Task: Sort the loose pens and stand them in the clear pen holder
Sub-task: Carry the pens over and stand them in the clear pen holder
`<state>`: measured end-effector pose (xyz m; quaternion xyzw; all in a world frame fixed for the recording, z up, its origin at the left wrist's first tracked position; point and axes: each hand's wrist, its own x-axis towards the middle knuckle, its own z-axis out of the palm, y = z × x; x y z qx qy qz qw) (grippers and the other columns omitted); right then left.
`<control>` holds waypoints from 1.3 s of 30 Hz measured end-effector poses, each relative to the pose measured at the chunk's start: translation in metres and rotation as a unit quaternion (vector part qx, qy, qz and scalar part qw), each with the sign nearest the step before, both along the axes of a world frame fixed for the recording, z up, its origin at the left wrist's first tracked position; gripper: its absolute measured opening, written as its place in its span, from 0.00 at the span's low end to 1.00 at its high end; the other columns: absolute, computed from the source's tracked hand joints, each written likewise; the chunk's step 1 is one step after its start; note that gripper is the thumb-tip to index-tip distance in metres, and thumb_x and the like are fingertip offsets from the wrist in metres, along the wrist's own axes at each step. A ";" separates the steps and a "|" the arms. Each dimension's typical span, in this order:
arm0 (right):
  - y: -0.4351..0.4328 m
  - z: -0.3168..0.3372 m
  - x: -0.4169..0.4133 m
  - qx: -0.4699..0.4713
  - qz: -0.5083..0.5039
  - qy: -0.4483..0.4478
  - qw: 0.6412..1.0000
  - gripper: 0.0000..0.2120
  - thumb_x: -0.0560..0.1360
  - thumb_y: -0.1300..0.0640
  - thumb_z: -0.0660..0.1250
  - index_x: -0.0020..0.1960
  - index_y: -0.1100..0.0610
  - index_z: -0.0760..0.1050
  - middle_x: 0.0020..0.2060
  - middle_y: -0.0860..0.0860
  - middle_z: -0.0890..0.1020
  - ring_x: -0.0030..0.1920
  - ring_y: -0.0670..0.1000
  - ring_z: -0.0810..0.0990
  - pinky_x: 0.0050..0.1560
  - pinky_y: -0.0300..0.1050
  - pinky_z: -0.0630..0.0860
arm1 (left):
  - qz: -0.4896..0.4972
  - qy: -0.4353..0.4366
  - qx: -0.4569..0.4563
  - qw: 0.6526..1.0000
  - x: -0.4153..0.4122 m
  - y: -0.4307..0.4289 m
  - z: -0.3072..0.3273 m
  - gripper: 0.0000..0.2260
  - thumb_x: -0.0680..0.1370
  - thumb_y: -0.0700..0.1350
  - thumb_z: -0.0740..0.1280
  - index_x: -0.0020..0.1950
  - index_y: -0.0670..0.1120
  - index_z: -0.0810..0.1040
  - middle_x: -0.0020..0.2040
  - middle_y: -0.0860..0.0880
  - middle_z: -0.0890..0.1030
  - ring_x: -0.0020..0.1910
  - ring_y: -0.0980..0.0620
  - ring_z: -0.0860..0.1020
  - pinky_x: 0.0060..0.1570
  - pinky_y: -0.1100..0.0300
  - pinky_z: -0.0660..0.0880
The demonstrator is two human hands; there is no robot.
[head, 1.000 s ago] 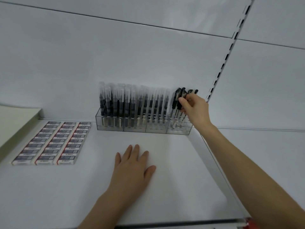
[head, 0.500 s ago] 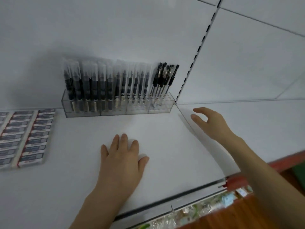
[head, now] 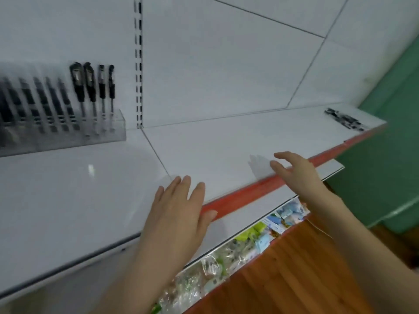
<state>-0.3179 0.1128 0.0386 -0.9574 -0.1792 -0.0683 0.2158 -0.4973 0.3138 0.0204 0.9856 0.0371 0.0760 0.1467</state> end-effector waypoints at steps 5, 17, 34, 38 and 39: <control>-0.107 0.002 0.016 0.004 -0.025 -0.014 1.000 0.19 0.78 0.52 0.61 0.66 0.60 0.70 0.65 0.55 0.74 0.66 0.53 0.69 0.64 0.42 0.62 | -0.056 -0.029 0.034 0.997 0.052 -0.105 -0.004 0.23 0.71 0.57 0.59 0.53 0.41 0.80 0.51 0.39 0.82 0.50 0.38 0.81 0.46 0.41 0.77; -0.284 -0.014 0.065 0.029 -0.141 -0.010 0.989 0.18 0.78 0.53 0.61 0.65 0.60 0.71 0.61 0.55 0.77 0.61 0.53 0.73 0.57 0.37 0.64 | -0.179 0.053 0.055 0.981 0.165 -0.282 -0.008 0.26 0.80 0.58 0.48 0.75 0.51 0.50 0.77 0.49 0.52 0.75 0.49 0.51 0.73 0.51 0.48; -0.429 -0.012 0.288 0.035 -0.199 -0.008 0.979 0.18 0.79 0.53 0.60 0.65 0.59 0.71 0.64 0.54 0.75 0.64 0.53 0.71 0.60 0.38 0.64 | -0.248 0.029 0.036 0.968 0.418 -0.419 -0.004 0.26 0.79 0.58 0.50 0.74 0.48 0.56 0.74 0.46 0.60 0.73 0.48 0.58 0.72 0.52 0.54; -0.459 -0.014 0.337 0.041 -0.201 -0.005 0.979 0.19 0.78 0.52 0.60 0.67 0.59 0.69 0.65 0.54 0.74 0.65 0.52 0.70 0.62 0.41 0.64 | -0.251 0.004 0.026 0.968 0.463 -0.445 0.000 0.24 0.79 0.56 0.54 0.72 0.46 0.62 0.72 0.44 0.64 0.72 0.45 0.61 0.70 0.49 0.57; -0.466 -0.014 0.350 0.042 -0.199 -0.004 0.979 0.19 0.78 0.52 0.60 0.67 0.59 0.69 0.65 0.54 0.74 0.65 0.52 0.70 0.62 0.40 0.64 | -0.247 0.016 0.038 0.968 0.474 -0.451 -0.001 0.25 0.79 0.57 0.52 0.73 0.47 0.59 0.74 0.45 0.62 0.73 0.47 0.59 0.71 0.51 0.55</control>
